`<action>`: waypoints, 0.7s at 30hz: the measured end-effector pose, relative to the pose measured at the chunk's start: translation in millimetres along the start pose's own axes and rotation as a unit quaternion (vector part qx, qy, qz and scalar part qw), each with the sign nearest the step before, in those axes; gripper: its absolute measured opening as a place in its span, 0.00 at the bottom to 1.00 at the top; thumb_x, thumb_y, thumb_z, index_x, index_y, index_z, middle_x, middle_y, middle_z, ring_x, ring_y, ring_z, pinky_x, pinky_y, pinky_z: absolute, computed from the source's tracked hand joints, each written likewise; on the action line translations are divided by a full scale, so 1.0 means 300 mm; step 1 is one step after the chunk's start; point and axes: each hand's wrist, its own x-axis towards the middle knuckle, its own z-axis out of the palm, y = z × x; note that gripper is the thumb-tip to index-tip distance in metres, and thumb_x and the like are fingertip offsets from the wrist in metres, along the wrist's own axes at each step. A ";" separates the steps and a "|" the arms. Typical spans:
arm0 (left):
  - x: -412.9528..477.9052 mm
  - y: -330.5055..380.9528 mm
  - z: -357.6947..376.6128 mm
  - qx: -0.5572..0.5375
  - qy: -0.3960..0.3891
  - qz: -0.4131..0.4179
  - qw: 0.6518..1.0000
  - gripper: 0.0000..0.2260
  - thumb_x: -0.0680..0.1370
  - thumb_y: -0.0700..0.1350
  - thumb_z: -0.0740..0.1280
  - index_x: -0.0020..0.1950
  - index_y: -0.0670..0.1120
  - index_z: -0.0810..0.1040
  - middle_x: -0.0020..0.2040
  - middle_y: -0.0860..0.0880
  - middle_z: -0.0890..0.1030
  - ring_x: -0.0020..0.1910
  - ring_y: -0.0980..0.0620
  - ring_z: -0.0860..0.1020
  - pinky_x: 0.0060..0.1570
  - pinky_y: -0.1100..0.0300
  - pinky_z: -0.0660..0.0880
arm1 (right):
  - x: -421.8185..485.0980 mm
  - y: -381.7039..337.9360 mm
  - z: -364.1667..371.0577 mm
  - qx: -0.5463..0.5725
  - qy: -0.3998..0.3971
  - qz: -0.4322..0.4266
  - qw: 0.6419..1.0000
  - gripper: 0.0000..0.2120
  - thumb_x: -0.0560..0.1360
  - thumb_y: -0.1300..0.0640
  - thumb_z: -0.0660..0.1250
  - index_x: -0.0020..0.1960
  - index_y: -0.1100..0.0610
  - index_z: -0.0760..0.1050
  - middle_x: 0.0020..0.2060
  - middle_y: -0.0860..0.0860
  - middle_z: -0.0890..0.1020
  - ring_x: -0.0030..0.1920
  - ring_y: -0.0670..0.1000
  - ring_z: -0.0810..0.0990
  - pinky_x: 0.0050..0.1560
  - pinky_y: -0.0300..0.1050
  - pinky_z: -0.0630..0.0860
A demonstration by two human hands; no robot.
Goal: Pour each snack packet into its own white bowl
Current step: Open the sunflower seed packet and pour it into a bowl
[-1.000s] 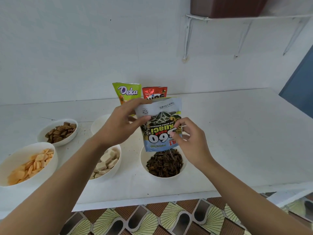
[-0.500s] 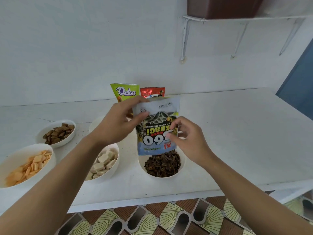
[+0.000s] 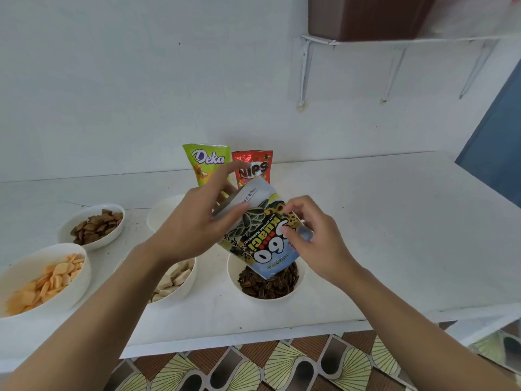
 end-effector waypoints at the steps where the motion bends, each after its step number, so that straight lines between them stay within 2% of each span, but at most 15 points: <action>1: -0.013 -0.003 0.003 -0.002 0.003 -0.006 1.000 0.21 0.82 0.51 0.66 0.73 0.57 0.66 0.52 0.54 0.80 0.46 0.55 0.83 0.43 0.59 0.81 | -0.005 0.001 0.002 0.013 0.018 0.011 1.000 0.12 0.77 0.62 0.71 0.55 0.53 0.71 0.48 0.45 0.80 0.52 0.48 0.81 0.49 0.44 0.79; 4: -0.049 -0.027 0.018 -0.028 0.027 -0.031 0.999 0.13 0.82 0.48 0.66 0.67 0.52 0.75 0.54 0.55 0.82 0.48 0.55 0.83 0.43 0.58 0.81 | -0.013 0.008 0.019 0.022 0.068 0.059 0.996 0.17 0.74 0.56 0.75 0.55 0.52 0.69 0.45 0.48 0.83 0.48 0.46 0.83 0.41 0.41 0.79; 6: -0.075 -0.046 0.031 -0.095 0.040 -0.080 0.992 0.07 0.83 0.44 0.66 0.61 0.50 0.77 0.55 0.54 0.82 0.46 0.52 0.84 0.40 0.55 0.81 | -0.015 0.013 0.034 0.028 0.097 0.098 0.990 0.19 0.72 0.52 0.77 0.54 0.49 0.69 0.43 0.50 0.84 0.46 0.47 0.83 0.39 0.37 0.77; 7: -0.088 -0.051 0.038 -0.135 0.047 -0.107 0.984 0.06 0.83 0.43 0.66 0.59 0.49 0.77 0.55 0.53 0.82 0.46 0.49 0.85 0.40 0.52 0.82 | -0.015 0.014 0.040 0.041 0.113 0.124 0.985 0.19 0.70 0.51 0.78 0.53 0.49 0.70 0.43 0.50 0.84 0.46 0.47 0.84 0.39 0.38 0.78; 9: -0.112 -0.055 0.050 -0.197 0.071 -0.149 0.966 0.05 0.83 0.42 0.66 0.58 0.49 0.77 0.55 0.50 0.81 0.46 0.45 0.85 0.41 0.46 0.84 | -0.014 0.004 0.052 0.108 0.145 0.188 0.965 0.20 0.69 0.53 0.80 0.54 0.51 0.72 0.46 0.52 0.84 0.44 0.48 0.85 0.39 0.40 0.80; 11: -0.130 -0.060 0.066 -0.221 0.107 -0.183 0.952 0.06 0.83 0.41 0.65 0.58 0.49 0.76 0.54 0.48 0.81 0.47 0.45 0.86 0.42 0.45 0.84 | -0.013 -0.012 0.066 0.203 0.157 0.242 0.936 0.21 0.70 0.56 0.79 0.57 0.54 0.73 0.48 0.53 0.84 0.43 0.46 0.86 0.38 0.40 0.81; 13: -0.145 -0.073 0.086 -0.243 0.142 -0.215 0.935 0.06 0.83 0.41 0.65 0.57 0.51 0.75 0.54 0.47 0.81 0.46 0.45 0.86 0.44 0.41 0.84 | -0.014 -0.027 0.086 0.256 0.151 0.277 0.914 0.21 0.71 0.56 0.78 0.59 0.54 0.72 0.50 0.54 0.84 0.44 0.49 0.86 0.41 0.43 0.82; 16: -0.161 -0.099 0.105 -0.273 0.179 -0.260 0.909 0.07 0.83 0.42 0.65 0.54 0.55 0.74 0.53 0.50 0.81 0.48 0.42 0.85 0.45 0.34 0.82 | -0.009 -0.029 0.122 0.280 0.148 0.321 0.893 0.17 0.76 0.55 0.73 0.60 0.55 0.71 0.50 0.55 0.85 0.47 0.53 0.86 0.48 0.53 0.82; 19: -0.172 -0.106 0.105 -0.311 0.197 -0.301 0.880 0.08 0.83 0.41 0.65 0.53 0.55 0.72 0.53 0.48 0.81 0.51 0.40 0.84 0.47 0.31 0.80 | -0.004 -0.031 0.144 0.267 0.157 0.323 0.894 0.14 0.76 0.58 0.73 0.60 0.57 0.74 0.49 0.54 0.87 0.49 0.56 0.86 0.53 0.58 0.82; 21: -0.175 -0.111 0.098 -0.341 0.210 -0.327 0.856 0.08 0.83 0.40 0.64 0.53 0.54 0.70 0.54 0.46 0.81 0.53 0.39 0.84 0.48 0.31 0.80 | -0.003 -0.044 0.151 0.244 0.152 0.320 0.903 0.12 0.76 0.62 0.73 0.58 0.58 0.76 0.48 0.54 0.87 0.49 0.56 0.86 0.53 0.58 0.82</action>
